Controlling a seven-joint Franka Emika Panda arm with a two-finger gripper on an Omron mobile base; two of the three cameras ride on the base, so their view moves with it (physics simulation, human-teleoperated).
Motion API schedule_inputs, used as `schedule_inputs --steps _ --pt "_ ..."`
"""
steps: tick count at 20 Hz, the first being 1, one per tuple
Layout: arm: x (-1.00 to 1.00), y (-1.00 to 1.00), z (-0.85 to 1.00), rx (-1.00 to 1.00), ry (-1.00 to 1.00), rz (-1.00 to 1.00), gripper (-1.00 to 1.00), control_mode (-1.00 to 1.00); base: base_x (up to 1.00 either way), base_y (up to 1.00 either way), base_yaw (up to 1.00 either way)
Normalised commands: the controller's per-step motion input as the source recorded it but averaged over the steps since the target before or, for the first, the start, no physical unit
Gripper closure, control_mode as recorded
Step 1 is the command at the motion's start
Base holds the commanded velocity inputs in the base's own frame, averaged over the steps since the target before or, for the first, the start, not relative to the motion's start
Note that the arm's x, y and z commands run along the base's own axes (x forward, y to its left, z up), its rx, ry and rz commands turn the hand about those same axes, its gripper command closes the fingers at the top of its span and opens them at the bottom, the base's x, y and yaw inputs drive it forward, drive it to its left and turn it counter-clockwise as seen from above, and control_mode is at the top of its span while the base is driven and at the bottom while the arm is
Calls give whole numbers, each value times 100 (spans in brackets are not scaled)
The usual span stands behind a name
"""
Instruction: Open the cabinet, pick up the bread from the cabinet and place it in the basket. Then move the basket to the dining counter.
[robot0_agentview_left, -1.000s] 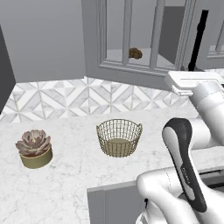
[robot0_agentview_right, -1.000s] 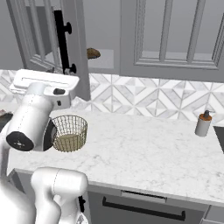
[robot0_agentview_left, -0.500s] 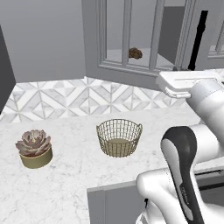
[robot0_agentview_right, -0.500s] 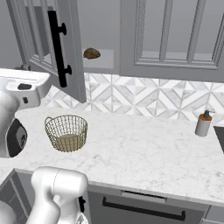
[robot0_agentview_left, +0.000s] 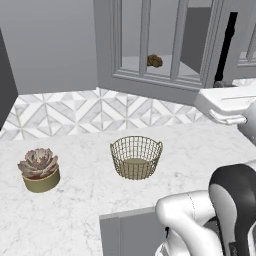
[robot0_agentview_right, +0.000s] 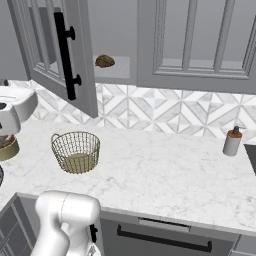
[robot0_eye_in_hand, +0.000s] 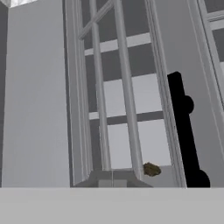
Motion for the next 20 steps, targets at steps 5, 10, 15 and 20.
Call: schedule_inputs --steps 5,10,15,20 --pt "-7 -100 0 0 0 17 100 -100 0 0 0" --pt "23 -100 0 3 0 26 100 -100 0 0 0" --pt "62 -97 0 5 0 30 100 -100 0 0 0" --pt "54 -69 -13 1 0 32 100 -100 0 0 0"
